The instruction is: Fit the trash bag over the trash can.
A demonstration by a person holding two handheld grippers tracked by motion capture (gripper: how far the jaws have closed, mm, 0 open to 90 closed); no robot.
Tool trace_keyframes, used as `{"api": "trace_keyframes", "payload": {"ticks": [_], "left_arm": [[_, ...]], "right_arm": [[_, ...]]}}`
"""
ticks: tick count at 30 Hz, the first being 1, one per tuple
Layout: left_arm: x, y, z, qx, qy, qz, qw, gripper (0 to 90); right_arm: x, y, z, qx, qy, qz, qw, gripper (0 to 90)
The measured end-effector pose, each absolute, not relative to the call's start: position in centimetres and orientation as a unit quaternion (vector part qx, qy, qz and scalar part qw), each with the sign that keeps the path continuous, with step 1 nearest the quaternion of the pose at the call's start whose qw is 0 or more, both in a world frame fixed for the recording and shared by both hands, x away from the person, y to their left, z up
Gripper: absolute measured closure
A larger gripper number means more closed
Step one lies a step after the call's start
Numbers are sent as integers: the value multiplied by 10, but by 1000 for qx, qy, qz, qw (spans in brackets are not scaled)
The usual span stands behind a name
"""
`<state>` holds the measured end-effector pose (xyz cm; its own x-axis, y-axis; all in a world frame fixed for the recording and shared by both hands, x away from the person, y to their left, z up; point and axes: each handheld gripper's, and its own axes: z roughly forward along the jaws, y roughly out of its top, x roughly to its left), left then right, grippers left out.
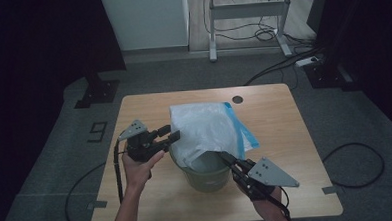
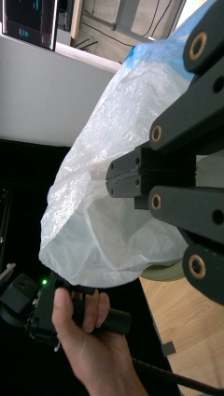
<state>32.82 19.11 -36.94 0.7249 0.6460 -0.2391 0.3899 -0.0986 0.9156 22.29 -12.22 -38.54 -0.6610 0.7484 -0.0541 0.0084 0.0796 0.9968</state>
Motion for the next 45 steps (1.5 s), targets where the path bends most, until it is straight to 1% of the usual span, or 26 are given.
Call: {"api": "trace_keyframes", "payload": {"ticks": [1, 2, 3, 4, 5, 6, 7, 8, 12, 13, 14, 15, 18, 19, 20, 25, 28, 30, 34, 40, 45], "left_arm": [[328, 191, -369, 733, 353, 112, 571, 651], [329, 190, -370, 735, 349, 104, 572, 651], [329, 188, -371, 736, 344, 99, 574, 702], [329, 186, -370, 739, 337, 95, 575, 797], [329, 186, -370, 739, 337, 95, 575, 835], [329, 186, -370, 740, 334, 95, 576, 870], [328, 185, -369, 741, 331, 96, 577, 870], [327, 186, -369, 739, 329, 100, 579, 897], [323, 195, -366, 728, 330, 110, 591, 899], [322, 197, -366, 726, 331, 110, 593, 899], [319, 203, -366, 724, 332, 110, 594, 899], [319, 203, -366, 724, 332, 110, 594, 899], [314, 214, -370, 722, 334, 108, 597, 899], [314, 214, -370, 722, 334, 108, 597, 899], [314, 216, -371, 721, 332, 104, 599, 899], [312, 223, -377, 721, 332, 101, 600, 898], [312, 225, -379, 722, 332, 101, 598, 899], [313, 225, -380, 722, 333, 101, 598, 898], [314, 226, -380, 722, 334, 101, 597, 898], [317, 226, -382, 722, 342, 100, 593, 898], [318, 224, -382, 722, 343, 99, 593, 898]], "right_arm": [[223, -122, -385, 282, 671, 617, 300, 891], [223, -122, -386, 281, 671, 617, 300, 891], [223, -122, -386, 279, 672, 617, 300, 891], [222, -121, -386, 280, 672, 617, 301, 891], [222, -121, -386, 280, 672, 617, 301, 891], [222, -121, -385, 279, 672, 616, 304, 891], [222, -121, -385, 279, 672, 616, 304, 891], [221, -123, -385, 278, 671, 615, 308, 891], [220, -126, -386, 280, 672, 615, 302, 886], [218, -127, -387, 279, 674, 616, 297, 857], [216, -128, -389, 276, 676, 621, 285, 745], [216, -128, -389, 276, 676, 621, 285, 745], [207, -137, -391, 283, 662, 635, 278, 526], [207, -137, -391, 283, 662, 635, 278, 526], [205, -145, -390, 294, 653, 641, 276, 489], [214, -164, -389, 325, 642, 636, 277, 465], [229, -176, -391, 350, 639, 626, 277, 464], [245, -184, -393, 368, 638, 619, 273, 464], [258, -187, -399, 372, 642, 616, 264, 450], [250, -182, -402, 364, 647, 620, 254, 410], [242, -172, -400, 338, 660, 617, 263, 380]]}}
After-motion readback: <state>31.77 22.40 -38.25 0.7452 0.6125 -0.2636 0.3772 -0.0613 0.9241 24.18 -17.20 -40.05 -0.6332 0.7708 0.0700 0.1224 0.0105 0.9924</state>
